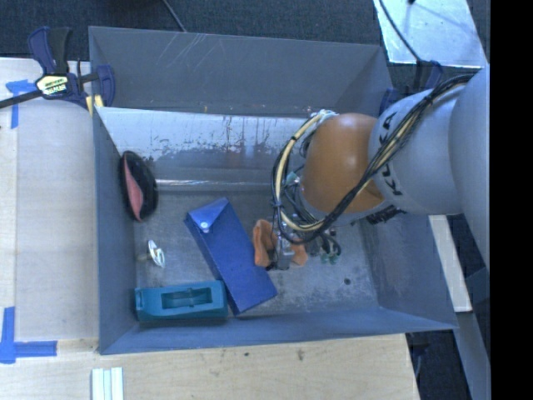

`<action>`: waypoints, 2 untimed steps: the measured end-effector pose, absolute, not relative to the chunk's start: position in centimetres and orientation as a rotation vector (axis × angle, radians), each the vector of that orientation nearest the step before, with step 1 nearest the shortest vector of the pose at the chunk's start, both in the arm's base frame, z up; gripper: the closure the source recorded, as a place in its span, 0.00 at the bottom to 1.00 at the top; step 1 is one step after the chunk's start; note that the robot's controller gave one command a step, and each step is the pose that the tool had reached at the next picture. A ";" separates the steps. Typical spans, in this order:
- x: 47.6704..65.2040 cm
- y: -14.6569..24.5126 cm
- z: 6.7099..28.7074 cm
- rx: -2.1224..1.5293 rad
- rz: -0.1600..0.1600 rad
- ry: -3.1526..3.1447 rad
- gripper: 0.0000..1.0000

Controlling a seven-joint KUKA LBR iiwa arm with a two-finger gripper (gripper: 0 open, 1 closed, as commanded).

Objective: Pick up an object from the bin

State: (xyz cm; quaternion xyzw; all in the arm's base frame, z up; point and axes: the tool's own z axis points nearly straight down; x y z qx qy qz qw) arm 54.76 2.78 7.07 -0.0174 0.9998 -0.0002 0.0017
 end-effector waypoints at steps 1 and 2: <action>54.8 2.8 7.1 -0.055 0.000 3.138 1.00; 53.9 4.4 27.3 -0.094 0.000 3.140 1.00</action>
Offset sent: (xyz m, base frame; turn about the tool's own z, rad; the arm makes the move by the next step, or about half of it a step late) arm -0.0097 0.0183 0.2161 -0.0260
